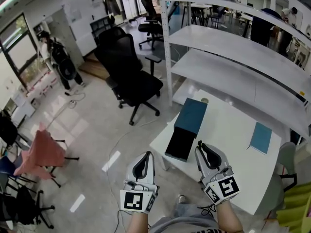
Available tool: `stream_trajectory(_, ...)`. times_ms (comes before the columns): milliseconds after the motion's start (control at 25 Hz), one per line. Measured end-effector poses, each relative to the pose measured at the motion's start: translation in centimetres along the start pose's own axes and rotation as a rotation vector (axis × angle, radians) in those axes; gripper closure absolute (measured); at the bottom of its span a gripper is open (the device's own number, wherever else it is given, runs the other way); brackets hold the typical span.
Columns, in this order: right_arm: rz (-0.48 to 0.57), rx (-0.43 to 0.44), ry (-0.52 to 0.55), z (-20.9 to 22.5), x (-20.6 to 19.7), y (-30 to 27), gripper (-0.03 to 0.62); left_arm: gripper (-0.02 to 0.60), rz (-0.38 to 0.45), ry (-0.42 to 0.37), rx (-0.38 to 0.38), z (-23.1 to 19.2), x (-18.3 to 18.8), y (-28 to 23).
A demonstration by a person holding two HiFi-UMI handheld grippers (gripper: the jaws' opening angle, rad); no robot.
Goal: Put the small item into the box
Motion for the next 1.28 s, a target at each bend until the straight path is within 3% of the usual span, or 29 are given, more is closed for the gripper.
stream_trajectory(480, -0.02, 0.04, -0.036, 2.7, -1.2, -2.6, 0.525, 0.565, 0.004, -0.015, 0.015, 0.4, -0.3, -2.8)
stream_trajectory(1280, -0.157, -0.037, -0.073, 4.0, -5.2, -8.1, 0.525, 0.565, -0.012, -0.017, -0.101, -3.2, -0.8, -8.4)
Point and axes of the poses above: the fingertips, and each gripper's own axes: y backward along the fingers, z to its right, x out of its top, the point moved 6 cm from there along y, backward along the fingers, and after that the axes turned 6 degrees about -x, right-handed, at the moved point
